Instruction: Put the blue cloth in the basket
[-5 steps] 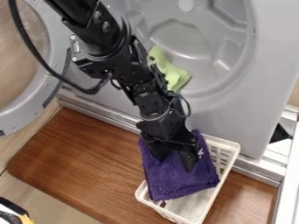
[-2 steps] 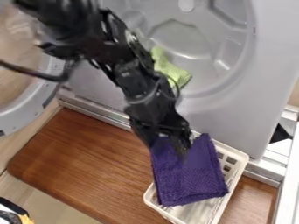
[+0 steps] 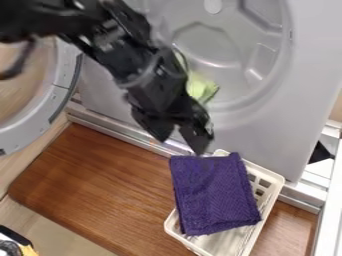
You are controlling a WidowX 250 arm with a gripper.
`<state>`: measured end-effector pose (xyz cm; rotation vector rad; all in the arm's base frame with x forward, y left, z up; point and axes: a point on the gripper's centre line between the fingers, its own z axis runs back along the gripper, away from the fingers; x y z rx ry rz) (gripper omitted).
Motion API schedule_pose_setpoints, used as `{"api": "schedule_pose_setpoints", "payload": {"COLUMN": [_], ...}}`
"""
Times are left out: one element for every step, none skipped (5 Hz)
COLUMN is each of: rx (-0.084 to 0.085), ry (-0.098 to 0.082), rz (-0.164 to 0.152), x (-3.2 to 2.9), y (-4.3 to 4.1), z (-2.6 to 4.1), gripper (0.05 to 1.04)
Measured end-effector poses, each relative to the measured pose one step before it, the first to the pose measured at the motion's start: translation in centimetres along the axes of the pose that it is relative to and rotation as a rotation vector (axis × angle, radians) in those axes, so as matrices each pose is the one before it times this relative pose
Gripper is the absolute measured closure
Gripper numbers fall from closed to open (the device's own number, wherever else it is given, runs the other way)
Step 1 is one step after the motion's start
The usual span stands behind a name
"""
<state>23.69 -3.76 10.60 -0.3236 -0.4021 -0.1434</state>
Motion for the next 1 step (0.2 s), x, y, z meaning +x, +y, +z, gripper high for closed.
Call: {"api": "schedule_pose_setpoints", "payload": {"rx": [0.0208], "ry": [0.0184], "rz": [0.0160], "x": [0.185], "y": [0.831], "z": [0.863], "gripper": [0.083]}}
